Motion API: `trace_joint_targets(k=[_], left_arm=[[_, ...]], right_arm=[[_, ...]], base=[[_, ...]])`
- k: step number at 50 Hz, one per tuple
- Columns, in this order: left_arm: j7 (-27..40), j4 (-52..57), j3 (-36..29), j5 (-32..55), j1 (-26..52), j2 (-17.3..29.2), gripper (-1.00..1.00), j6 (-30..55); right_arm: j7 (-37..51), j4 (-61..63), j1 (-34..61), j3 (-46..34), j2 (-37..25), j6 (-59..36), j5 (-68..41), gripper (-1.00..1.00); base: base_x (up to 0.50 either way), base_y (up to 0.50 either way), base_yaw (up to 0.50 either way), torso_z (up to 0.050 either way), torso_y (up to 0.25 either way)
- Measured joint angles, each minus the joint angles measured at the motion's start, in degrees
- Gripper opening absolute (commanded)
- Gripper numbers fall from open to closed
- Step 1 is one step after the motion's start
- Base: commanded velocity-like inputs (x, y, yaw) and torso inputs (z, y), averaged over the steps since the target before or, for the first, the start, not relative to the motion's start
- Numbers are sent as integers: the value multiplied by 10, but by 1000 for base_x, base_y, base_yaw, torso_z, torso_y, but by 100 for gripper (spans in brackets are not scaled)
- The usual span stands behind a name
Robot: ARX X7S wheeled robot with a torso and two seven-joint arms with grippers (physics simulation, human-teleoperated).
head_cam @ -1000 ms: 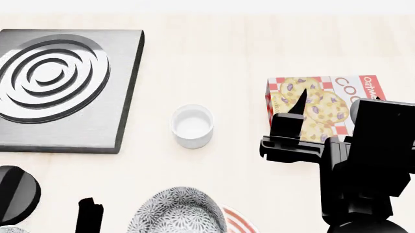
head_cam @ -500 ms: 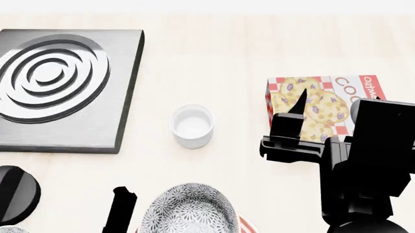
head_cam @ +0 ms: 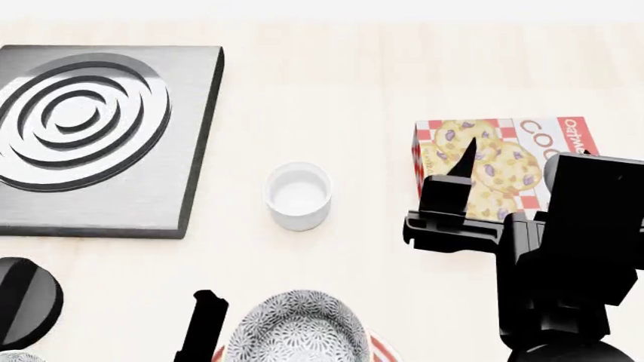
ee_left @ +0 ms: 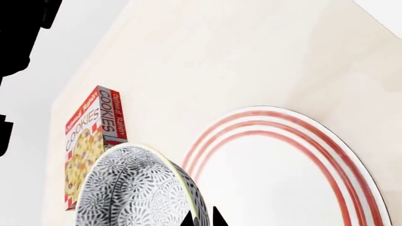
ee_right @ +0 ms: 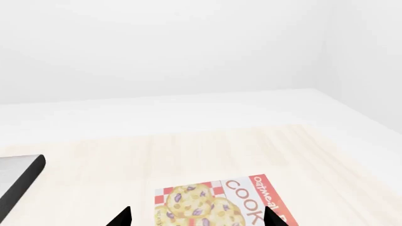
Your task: Pick the akita bowl on the stove and place it on the plate.
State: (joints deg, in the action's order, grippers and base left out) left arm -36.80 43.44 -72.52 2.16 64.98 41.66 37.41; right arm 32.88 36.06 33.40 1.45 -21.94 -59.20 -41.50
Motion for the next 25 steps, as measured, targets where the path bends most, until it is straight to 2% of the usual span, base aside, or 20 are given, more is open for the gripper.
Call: trace_joint_targets(k=[25], left_arm=[[22,-35,-14,-6,-30,-3,-100,-13]], right_arm=[[5,0,0,-3,-4,2,-6,100]], base=[[0,0,0,0,0]])
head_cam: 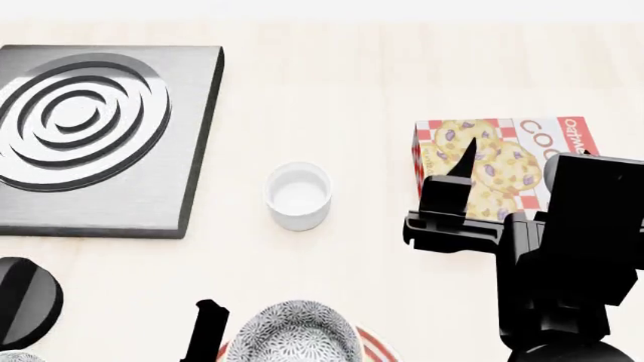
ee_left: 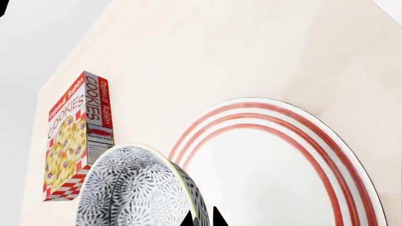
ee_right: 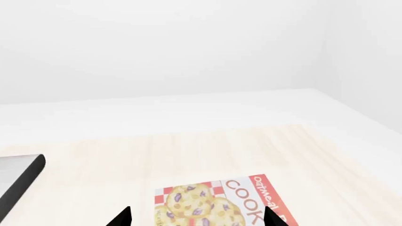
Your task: Pick the akita bowl on the stove and place it on the plate.
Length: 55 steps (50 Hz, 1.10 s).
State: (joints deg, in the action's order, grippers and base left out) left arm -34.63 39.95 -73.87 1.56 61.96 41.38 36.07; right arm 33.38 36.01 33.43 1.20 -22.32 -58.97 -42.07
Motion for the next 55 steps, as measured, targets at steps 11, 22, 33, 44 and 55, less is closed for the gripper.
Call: trace_joint_targets(k=[11,22,33,44,55], left_arm=[[7,-11,-6,-5,-9,1,-100,-5],[13,-16,-12,-10,-16,-1,-100,-7],[20,-21,-23,-18,-28,0,-100,-12],[28,-28,-28,-20,-39,2,-100,-16],[33,-31,-31,-21,-47,3,-100,-17]], right_arm=[[2,0,0,-1,-2,1,-3,100],[4,0,0,-2,-3,2,-5,100],[6,-2,-1,-4,-5,5,-6,100],[8,-1,0,-4,-6,5,-9,100],[11,-1,0,-4,-7,5,-13,100]], base=[[0,0,0,0,1],[0,0,0,0,0],[0,0,0,1,0],[0,0,0,0,1],[0,0,0,0,0]])
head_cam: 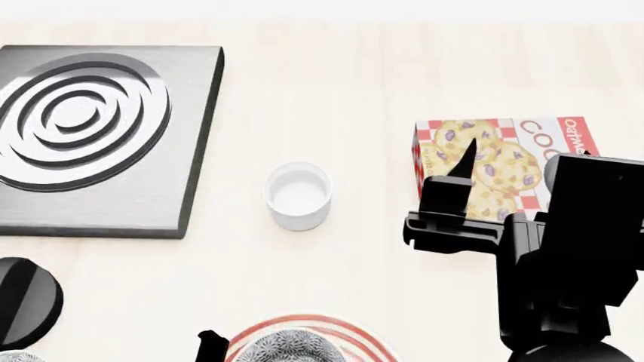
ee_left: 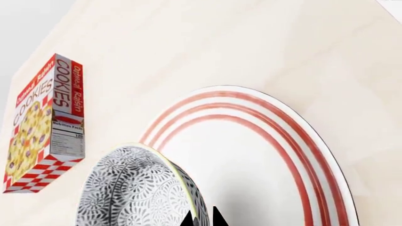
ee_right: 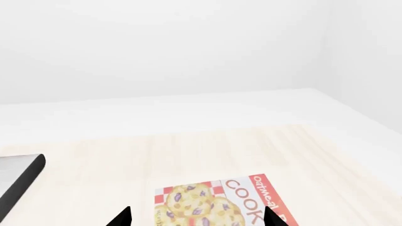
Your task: Pick the akita bowl on the stove and place it on the plate.
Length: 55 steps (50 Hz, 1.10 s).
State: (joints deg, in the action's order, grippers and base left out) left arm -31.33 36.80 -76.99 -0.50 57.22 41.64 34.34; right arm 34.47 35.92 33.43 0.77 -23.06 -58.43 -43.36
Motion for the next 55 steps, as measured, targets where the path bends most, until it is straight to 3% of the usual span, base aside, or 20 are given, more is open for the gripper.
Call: trace_joint_targets(k=[33,34,55], left_arm=[[18,-15,-3,-2,-18,1,-100,-16],[19,-15,-3,-3,-19,1,100,-17],[34,-18,-4,-10,-28,-1,100,-23]], right_arm=[[5,-3,0,-4,-4,6,-5,100],[5,-3,0,-4,-4,6,-6,100],[9,-4,0,-6,-7,9,-10,100]], base=[[0,0,0,0,0],[0,0,0,0,0],[0,0,0,0,0]])
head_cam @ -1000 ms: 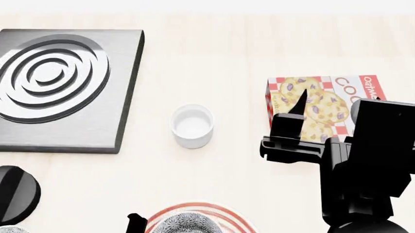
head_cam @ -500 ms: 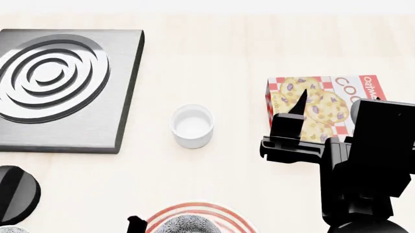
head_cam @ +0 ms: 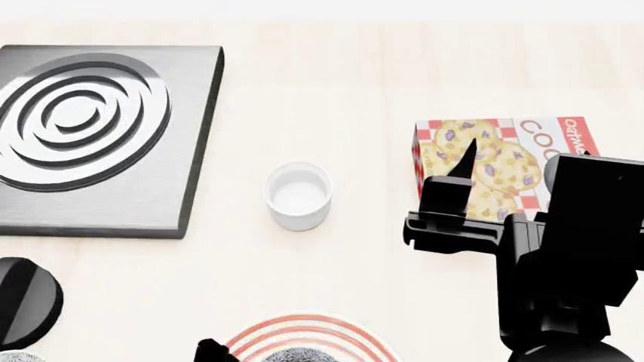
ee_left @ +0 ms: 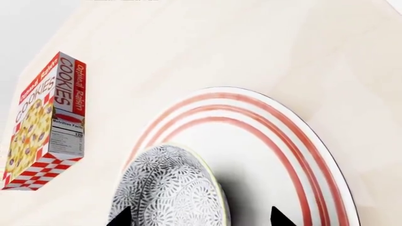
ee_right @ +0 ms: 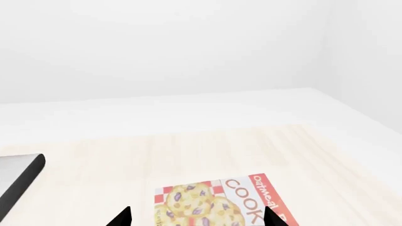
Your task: Pick the akita bowl on the stove and place it on the plate.
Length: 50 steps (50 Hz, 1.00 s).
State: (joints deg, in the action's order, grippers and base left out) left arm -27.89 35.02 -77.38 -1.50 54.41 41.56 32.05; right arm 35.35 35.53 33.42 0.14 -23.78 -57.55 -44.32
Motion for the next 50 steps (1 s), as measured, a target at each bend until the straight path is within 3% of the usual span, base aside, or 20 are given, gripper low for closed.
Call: trace_joint_targets(k=[31,50], left_arm=[[15,46,71,63,8,-15,100,32],[39,77,152,138,12,-49,100,69]], right_arm=[[5,-2,0,-3,-4,5,-5,100],[8,-2,0,-5,-7,7,-9,100]], base=[[0,0,0,0,0],[0,0,0,0,0]])
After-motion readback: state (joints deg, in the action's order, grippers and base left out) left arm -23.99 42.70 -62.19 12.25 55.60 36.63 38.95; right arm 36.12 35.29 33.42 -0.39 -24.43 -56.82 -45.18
